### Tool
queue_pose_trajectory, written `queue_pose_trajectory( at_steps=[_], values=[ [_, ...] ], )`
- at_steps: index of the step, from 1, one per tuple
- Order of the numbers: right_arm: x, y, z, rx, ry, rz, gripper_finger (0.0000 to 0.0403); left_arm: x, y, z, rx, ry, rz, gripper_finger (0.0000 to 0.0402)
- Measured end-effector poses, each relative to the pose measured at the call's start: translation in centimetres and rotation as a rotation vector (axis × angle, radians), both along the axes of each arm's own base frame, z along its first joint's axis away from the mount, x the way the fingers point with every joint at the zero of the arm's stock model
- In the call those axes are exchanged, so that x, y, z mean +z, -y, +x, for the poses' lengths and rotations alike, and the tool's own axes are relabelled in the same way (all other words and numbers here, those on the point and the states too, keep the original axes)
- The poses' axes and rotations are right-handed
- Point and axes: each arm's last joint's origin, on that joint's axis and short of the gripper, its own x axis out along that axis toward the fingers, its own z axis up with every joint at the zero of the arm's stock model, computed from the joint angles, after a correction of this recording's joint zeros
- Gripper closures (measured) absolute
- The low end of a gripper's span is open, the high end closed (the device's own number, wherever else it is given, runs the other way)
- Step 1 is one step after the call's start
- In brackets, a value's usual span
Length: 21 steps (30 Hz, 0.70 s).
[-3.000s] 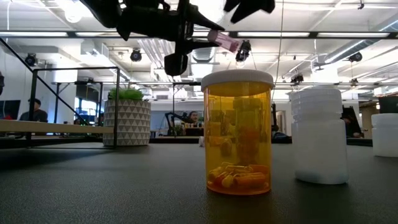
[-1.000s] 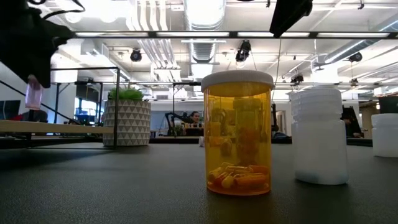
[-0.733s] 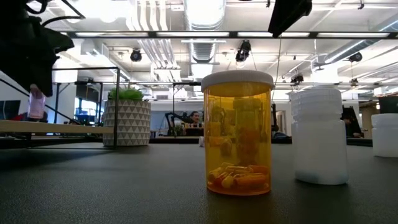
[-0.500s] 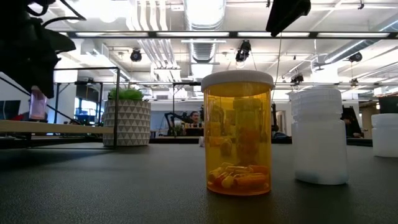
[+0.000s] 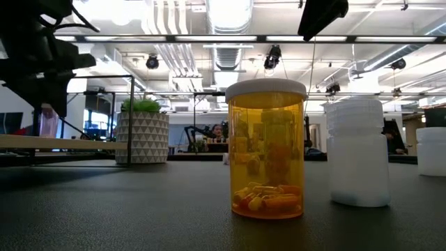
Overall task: Pick and place medicine bottles onto shelf by color
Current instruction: Put the bottom pink pill bottle on the shelf
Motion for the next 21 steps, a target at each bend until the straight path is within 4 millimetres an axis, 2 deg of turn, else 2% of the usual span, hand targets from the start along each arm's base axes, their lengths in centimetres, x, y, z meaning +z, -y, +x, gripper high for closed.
queue_pose_trajectory(
  at_steps=[11, 21],
  values=[
    [0.0, 0.0, 0.0, 0.003, -0.002, -0.001, 0.0179, -0.21, 0.11, 0.29, 0.035, 0.01, -0.005, 0.0305],
    [0.0, 0.0, -0.01, 0.003, -0.002, -0.001, 0.0179, -0.22, 0.12, 0.26, 0.035, 0.006, -0.013, 0.0264]
  ],
)
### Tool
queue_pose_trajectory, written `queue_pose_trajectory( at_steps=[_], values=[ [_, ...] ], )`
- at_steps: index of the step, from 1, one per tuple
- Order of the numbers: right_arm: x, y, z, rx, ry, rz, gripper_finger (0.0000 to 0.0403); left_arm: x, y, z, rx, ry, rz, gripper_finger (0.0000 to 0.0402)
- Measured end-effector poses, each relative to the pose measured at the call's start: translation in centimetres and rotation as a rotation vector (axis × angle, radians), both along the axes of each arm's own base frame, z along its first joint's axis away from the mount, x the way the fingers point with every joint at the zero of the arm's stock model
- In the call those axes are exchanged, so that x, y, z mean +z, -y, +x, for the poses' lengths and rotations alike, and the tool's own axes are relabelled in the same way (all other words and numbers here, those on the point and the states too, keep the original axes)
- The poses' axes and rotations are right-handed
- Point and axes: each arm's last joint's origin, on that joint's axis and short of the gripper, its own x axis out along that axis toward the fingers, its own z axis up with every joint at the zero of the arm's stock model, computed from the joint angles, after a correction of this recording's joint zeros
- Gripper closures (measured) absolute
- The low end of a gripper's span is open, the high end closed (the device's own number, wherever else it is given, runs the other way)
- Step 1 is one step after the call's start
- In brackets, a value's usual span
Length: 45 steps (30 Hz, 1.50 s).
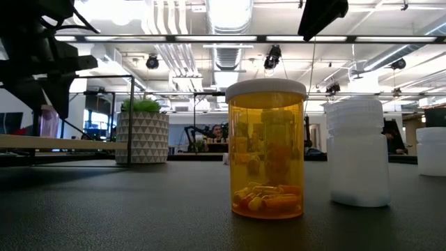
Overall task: Pick and place medicine bottles onto shelf by color
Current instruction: Put the bottom pink pill bottle on the shelf, then put the center orange pill bottle on the shelf
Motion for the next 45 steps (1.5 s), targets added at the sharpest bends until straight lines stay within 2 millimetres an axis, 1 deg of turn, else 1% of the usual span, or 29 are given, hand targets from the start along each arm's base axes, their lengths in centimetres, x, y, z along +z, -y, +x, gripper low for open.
queue_pose_trajectory(
  at_steps=[4, 10, 16, 19, 24, 26, 28, 32, 34, 38, 41, 43, 45],
  values=[
    [0.0, 0.0, 0.0, 0.0, -0.001, 0.0, 0.0179, 0.4, 0.0, -0.3, 0.001, -0.031, -0.02, 0.0258],
    [0.0, 0.0, 0.0, 0.001, -0.004, 0.0, 0.0179, 2.2, 0.0, -0.5, 0.019, -0.047, -0.071, 0.0257],
    [0.0, 0.0, -0.1, 0.022, -0.021, -0.013, 0.0179, 3.7, 0.2, -0.1, -0.025, -0.022, -0.08, 0.0257],
    [-0.1, -0.1, -0.1, 0.046, -0.029, 0.001, 0.0179, 5.0, 0.5, 0.5, -0.083, 0.023, -0.107, 0.0257],
    [-0.7, -0.5, -0.1, 0.098, -0.058, 0.043, 0.0179, 8.2, 0.8, 1.4, -0.218, 0.105, -0.099, 0.0257],
    [-1.1, -0.7, -0.1, 0.105, -0.053, 0.043, 0.0179, 9.4, 0.9, 1.9, -0.274, 0.136, -0.058, 0.0257],
    [-1.6, -1.0, 0.1, 0.13, 0.0, 0.039, 0.0179, 10.6, 1.0, 2.6, -0.358, 0.164, 0.0, 0.0257],
    [-3.1, -1.7, 0.4, 0.2, 0.116, 0.035, 0.0179, 12.5, 1.5, 4.5, -0.573, 0.198, 0.161, 0.0257],
    [-4.1, -1.8, 0.3, 0.2, 0.153, 0.041, 0.0179, 13.2, 1.7, 5.4, -0.686, 0.196, 0.251, 0.0257],
    [-5.9, -1.7, 0.0, 0.1, 0.192, 0.11, 0.0179, 14.4, 2.1, 7.5, -0.923, 0.19, 0.424, 0.0257],
    [-6.9, -1.8, -0.1, -0.001, 0.21, 0.201, 0.0179, 14.8, 2.1, 9.2, -1.035, 0.178, 0.537, 0.0257],
    [-7.2, -1.8, -0.1, -0.056, 0.223, 0.256, 0.0179, 14.6, 1.6, 9.9, -1.066, 0.156, 0.557, 0.0257],
    [-7.1, -1.9, -0.1, -0.093, 0.239, 0.286, 0.0179, 14.6, 0.8, 10.6, -1.082, 0.179, 0.534, 0.0257]
  ],
)
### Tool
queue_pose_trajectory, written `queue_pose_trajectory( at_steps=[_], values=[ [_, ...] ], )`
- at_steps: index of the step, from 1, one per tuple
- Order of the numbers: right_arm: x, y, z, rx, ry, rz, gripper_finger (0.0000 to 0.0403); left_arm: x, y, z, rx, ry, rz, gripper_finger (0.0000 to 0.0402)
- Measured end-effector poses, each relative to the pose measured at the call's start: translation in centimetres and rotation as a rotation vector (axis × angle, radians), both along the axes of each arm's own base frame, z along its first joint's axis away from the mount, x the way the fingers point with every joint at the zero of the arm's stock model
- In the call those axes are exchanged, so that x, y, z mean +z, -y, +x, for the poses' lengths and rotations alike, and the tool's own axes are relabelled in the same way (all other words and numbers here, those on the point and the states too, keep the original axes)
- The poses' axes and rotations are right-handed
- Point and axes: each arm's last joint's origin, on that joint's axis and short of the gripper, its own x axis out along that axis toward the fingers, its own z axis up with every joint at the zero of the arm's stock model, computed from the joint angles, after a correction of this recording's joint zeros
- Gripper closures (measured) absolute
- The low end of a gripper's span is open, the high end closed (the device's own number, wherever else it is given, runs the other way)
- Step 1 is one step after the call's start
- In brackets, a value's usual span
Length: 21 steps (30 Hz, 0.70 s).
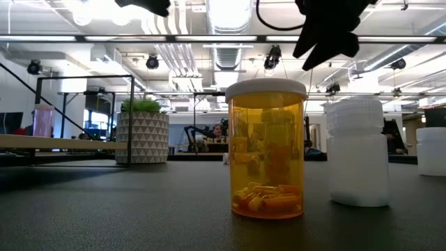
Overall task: Pick and place medicine bottles onto shelf by color
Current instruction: Put the center orange pill bottle on the shelf
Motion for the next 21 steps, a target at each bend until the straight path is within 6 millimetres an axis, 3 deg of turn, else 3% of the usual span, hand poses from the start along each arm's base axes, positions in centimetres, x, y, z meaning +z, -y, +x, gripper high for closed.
queue_pose_trajectory(
  at_steps=[5, 11, 15, 21],
  values=[
    [1.7, -0.2, -0.3, 0.001, 0.041, 0.019, 0.0179, -0.5, -1.6, 2.2, -0.031, 0.035, -0.126, 0.0257],
    [3.2, 0.1, -1.5, 0.062, 0.028, -0.032, 0.0179, -2.1, -2.9, 5.1, 0.085, 0.053, -0.283, 0.0257],
    [2.1, 0.2, -1.8, 0.148, -0.014, -0.107, 0.0179, -3.2, -2.7, 6.1, 0.115, 0.024, -0.338, 0.0257],
    [0.0, 0.7, -1.7, 0.171, -0.073, -0.145, 0.0172, -3.1, -2.3, 6.4, 0.171, 0.052, -0.418, 0.0257]
  ],
)
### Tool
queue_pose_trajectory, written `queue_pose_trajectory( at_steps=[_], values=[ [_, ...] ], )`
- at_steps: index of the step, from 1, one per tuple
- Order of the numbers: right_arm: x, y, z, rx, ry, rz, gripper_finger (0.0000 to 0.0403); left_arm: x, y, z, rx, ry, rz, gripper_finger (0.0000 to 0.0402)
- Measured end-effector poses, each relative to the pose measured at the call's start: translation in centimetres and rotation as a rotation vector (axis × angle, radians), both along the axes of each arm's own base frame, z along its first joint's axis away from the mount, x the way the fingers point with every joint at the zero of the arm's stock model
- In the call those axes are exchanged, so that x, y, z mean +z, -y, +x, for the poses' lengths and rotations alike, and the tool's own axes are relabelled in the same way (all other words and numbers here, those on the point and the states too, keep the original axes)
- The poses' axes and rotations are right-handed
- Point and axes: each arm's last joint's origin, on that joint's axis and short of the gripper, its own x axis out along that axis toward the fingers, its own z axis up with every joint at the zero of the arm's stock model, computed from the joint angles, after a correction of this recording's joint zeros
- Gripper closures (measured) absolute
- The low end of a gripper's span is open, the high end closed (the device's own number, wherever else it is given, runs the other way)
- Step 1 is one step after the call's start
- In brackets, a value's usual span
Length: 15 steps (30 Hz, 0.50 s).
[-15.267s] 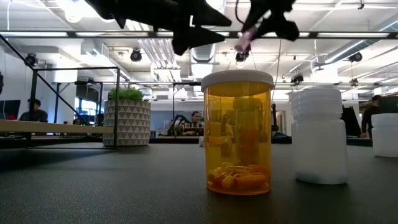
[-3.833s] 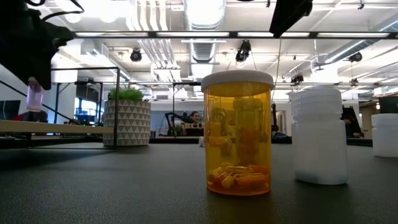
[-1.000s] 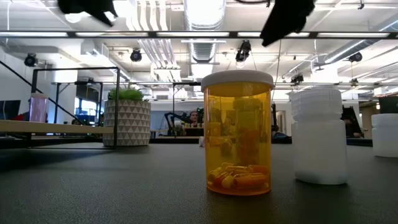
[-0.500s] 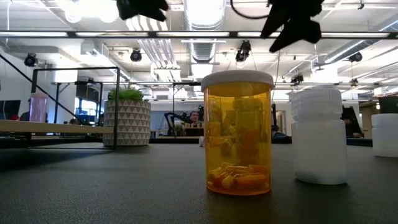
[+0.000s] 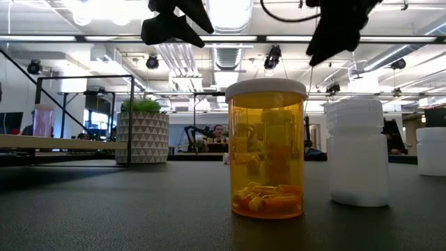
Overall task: Pick and place medicine bottles onto shelf by color
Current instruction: Put the center orange pill bottle on the shelf
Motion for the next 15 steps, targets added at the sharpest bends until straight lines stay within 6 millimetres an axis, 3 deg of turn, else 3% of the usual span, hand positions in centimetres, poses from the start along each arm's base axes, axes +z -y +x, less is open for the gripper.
queue_pose_trajectory(
  at_steps=[10, 15],
  values=[
    [-5.0, 0.8, -0.3, 0.06, -0.117, 0.041, 0.012, 0.0, 0.4, -0.1, 0.013, 0.006, -0.025, 0.0257],
    [-7.0, 0.3, -1.2, 0.152, -0.026, 0.002, 0.012, 0.0, 0.8, -0.1, 0.0, 0.006, -0.024, 0.0257]
  ],
)
